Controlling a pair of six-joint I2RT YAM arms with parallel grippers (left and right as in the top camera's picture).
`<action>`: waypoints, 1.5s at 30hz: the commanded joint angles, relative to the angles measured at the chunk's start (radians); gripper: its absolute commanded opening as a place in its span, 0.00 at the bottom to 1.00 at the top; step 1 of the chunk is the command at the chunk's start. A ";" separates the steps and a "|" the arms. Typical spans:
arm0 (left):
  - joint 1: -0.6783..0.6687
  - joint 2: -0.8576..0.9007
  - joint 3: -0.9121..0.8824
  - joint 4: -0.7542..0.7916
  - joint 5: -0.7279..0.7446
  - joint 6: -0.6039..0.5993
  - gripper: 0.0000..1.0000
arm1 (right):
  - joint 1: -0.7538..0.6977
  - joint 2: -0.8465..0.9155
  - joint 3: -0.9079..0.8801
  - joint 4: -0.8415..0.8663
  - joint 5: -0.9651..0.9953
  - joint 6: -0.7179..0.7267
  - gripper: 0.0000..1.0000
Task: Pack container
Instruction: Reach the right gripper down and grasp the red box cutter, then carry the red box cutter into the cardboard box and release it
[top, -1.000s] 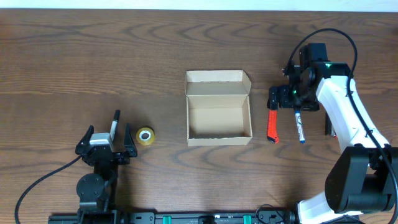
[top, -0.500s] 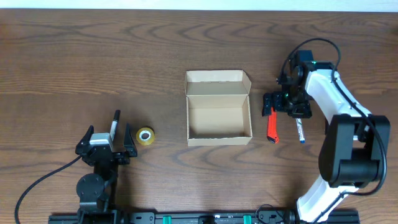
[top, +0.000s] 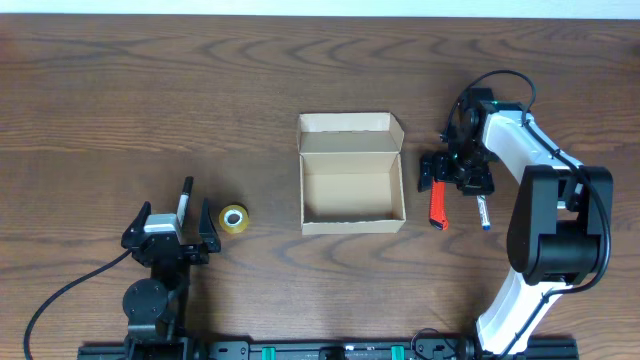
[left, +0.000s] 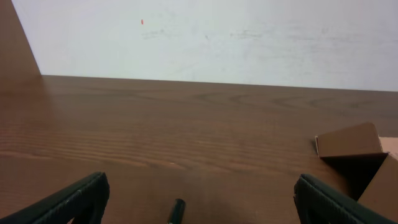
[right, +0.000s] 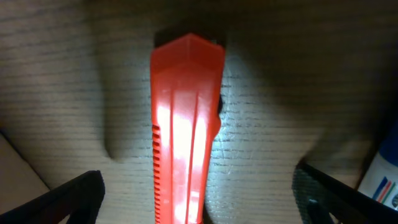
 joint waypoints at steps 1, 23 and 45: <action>0.003 -0.007 -0.013 -0.051 -0.018 0.011 0.96 | -0.006 0.032 -0.015 0.006 -0.019 0.013 0.91; 0.003 -0.007 -0.013 -0.051 -0.019 0.011 0.95 | -0.006 0.037 -0.019 0.039 -0.034 0.011 0.01; 0.003 -0.007 -0.013 -0.051 -0.019 0.011 0.95 | 0.306 -0.447 0.301 -0.048 -0.087 -0.341 0.01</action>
